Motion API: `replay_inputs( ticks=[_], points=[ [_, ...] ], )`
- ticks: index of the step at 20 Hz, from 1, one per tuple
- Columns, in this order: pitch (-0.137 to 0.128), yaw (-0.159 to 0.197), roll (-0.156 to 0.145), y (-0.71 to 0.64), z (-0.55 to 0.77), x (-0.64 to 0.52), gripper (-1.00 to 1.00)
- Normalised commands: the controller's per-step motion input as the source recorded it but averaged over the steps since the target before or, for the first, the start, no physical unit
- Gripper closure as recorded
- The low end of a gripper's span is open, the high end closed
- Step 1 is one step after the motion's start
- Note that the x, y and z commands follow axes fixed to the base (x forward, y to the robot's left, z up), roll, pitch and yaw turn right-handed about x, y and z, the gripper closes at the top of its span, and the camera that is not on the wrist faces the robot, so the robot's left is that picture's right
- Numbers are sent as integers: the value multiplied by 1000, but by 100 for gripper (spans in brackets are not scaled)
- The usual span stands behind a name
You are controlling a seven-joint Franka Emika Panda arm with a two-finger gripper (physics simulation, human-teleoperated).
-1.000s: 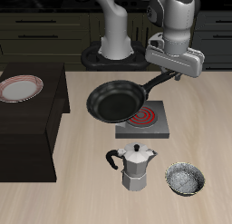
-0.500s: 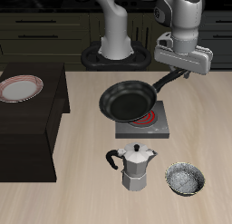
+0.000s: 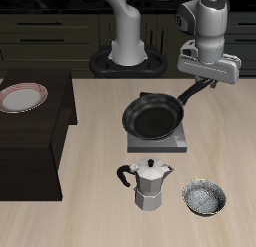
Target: Place the frypan on the stove
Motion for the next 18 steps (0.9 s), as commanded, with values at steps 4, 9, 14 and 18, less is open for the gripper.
replay_inputs(
  ticks=[4,9,14,18],
  points=[
    [18,29,19,113,-132,-2,100],
    [22,23,25,169,-158,5,100],
    [36,13,33,196,-197,-69,100],
    [21,3,30,63,-169,-97,-100]
  ],
)
